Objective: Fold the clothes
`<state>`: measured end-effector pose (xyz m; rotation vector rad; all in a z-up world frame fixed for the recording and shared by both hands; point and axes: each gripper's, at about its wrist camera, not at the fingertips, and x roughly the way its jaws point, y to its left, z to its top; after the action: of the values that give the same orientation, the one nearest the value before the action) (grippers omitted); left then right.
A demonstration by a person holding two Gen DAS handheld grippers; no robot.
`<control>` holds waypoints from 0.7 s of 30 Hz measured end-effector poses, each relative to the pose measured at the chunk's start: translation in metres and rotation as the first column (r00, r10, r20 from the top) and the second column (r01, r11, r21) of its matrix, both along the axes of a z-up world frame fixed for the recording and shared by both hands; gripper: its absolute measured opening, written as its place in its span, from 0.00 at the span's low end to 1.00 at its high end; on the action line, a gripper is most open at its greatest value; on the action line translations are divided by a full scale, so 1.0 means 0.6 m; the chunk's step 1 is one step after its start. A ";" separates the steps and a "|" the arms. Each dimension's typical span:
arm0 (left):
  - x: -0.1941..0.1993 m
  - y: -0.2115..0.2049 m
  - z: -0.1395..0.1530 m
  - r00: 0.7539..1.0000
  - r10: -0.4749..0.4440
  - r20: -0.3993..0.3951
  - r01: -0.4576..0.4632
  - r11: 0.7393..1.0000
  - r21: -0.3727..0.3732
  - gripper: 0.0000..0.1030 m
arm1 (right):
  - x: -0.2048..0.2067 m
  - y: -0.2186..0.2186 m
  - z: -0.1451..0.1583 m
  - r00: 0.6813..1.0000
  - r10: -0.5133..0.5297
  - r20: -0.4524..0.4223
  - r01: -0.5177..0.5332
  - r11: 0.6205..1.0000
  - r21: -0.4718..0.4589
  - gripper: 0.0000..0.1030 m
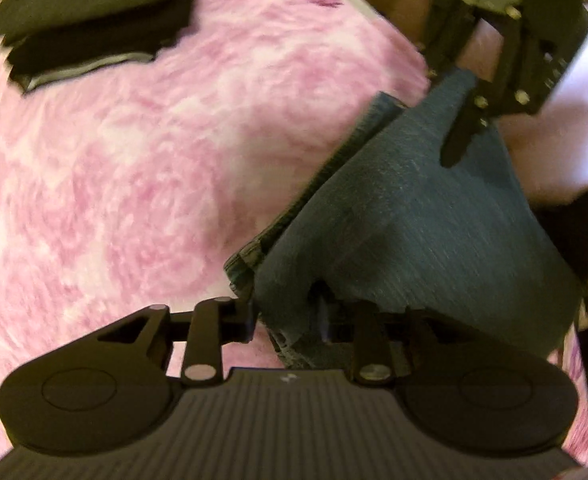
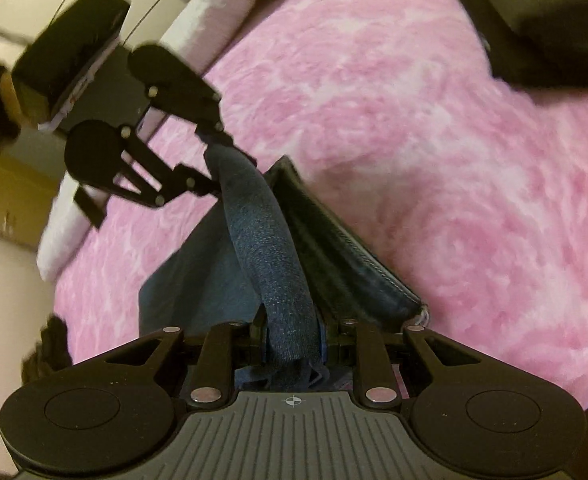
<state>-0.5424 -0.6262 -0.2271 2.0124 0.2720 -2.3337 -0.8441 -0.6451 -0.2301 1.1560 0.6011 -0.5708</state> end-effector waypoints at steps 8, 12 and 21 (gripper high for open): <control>0.052 -0.018 0.025 0.960 0.255 -0.113 -0.249 0.966 0.062 0.26 | -0.046 0.049 0.020 0.964 -0.261 0.053 0.255 0.962 0.097 0.32; 0.069 -0.038 0.012 0.892 0.422 -0.163 -0.401 0.904 0.151 0.19 | -0.053 0.081 0.032 0.928 -0.369 0.054 0.365 0.929 0.068 0.32; 0.110 -0.021 0.040 0.847 0.496 -0.191 -0.472 0.867 0.159 0.07 | -0.029 0.062 0.034 0.933 -0.359 0.026 0.359 0.933 0.021 0.23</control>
<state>-0.4765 -0.6386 -0.2034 1.4717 0.8273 -2.2360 -0.8614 -0.6079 -0.2096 1.2979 0.3685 -0.8603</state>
